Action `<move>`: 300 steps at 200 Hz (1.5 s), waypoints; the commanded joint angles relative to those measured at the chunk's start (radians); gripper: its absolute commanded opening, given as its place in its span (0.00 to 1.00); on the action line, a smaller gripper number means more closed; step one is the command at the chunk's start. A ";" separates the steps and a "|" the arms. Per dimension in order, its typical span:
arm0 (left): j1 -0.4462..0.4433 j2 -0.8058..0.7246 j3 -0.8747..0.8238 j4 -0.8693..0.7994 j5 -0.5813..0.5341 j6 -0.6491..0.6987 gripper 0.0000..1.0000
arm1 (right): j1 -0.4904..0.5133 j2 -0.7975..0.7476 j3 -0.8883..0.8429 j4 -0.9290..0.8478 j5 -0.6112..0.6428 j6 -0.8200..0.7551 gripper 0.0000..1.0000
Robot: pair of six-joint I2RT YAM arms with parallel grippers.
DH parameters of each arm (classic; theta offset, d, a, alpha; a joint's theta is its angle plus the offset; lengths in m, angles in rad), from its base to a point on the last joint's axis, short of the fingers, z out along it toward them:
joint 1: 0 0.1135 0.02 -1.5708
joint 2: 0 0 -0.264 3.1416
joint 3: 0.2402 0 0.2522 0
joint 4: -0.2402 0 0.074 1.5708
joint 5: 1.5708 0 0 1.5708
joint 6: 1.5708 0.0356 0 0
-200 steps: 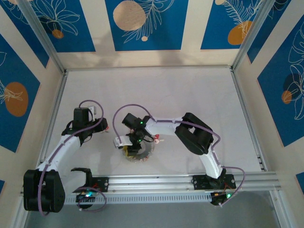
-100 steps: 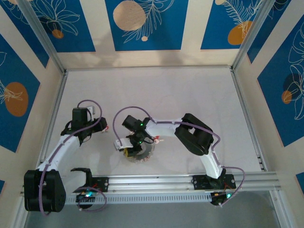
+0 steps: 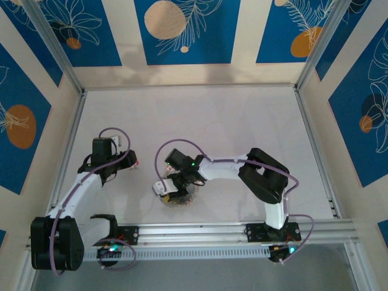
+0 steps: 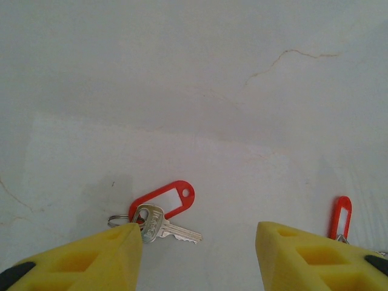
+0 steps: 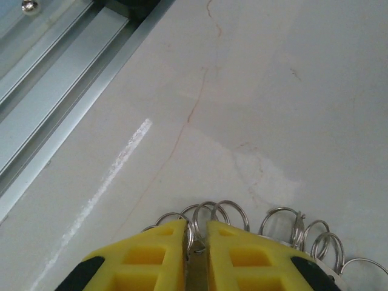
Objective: Put the keys on the keyring
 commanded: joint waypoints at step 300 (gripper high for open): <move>0.014 0.010 -0.009 0.022 0.007 -0.006 0.53 | 0.055 0.053 0.019 0.055 0.195 -0.295 0.31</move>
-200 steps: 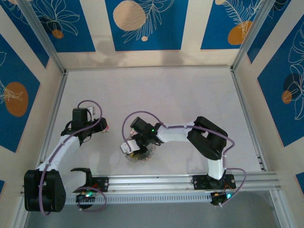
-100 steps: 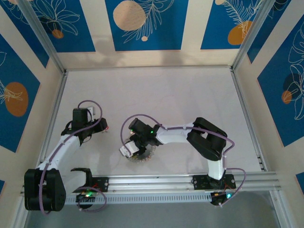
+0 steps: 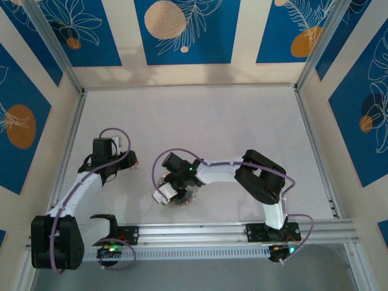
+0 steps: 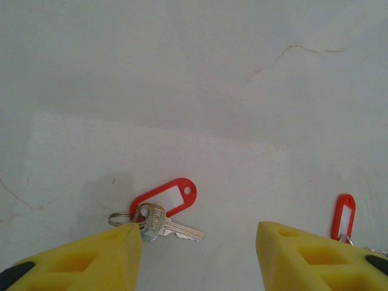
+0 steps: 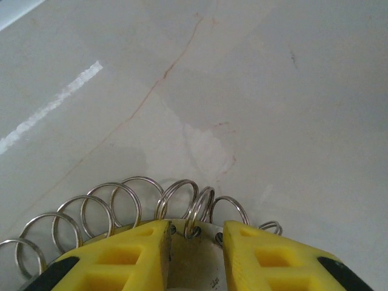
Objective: Put the keys on the keyring
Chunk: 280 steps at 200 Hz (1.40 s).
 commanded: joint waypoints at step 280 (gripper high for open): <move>0.016 -0.020 0.006 0.017 0.027 0.007 0.53 | 0.002 -0.034 -0.024 0.097 -0.017 0.277 0.05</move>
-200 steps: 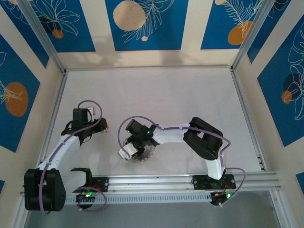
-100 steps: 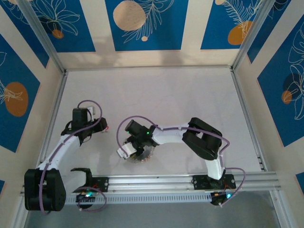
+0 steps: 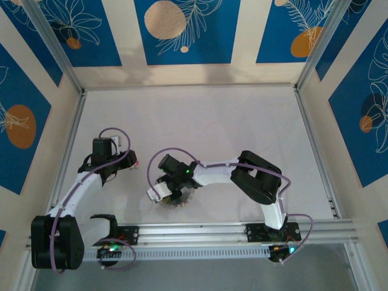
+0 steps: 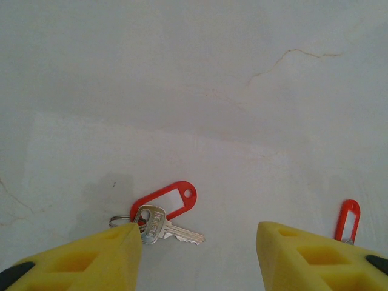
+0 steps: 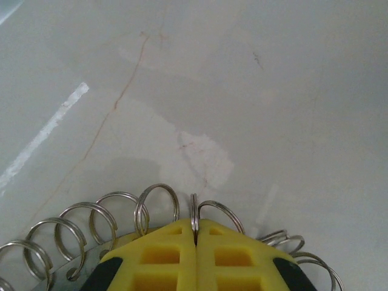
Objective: Put the keys on the keyring
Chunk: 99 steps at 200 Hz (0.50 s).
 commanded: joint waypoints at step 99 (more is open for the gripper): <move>-0.153 -0.067 0.070 0.222 0.371 0.221 0.48 | -0.246 -0.411 -0.376 0.389 -0.209 0.472 0.00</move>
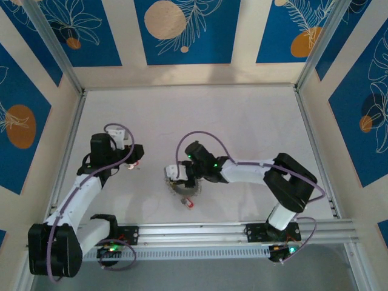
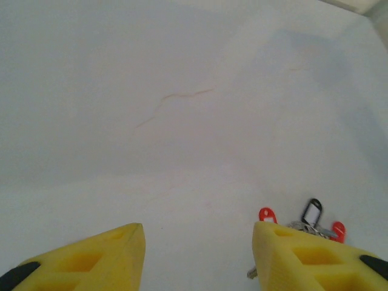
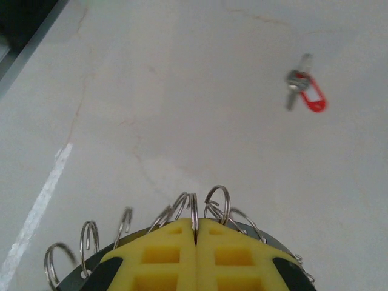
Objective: Put the keys on the keyring
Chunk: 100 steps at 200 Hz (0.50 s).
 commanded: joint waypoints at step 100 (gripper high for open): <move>-0.410 0.082 0.199 -0.077 0.269 0.622 0.43 | -0.273 -0.380 -0.085 -0.123 -0.145 0.206 0.00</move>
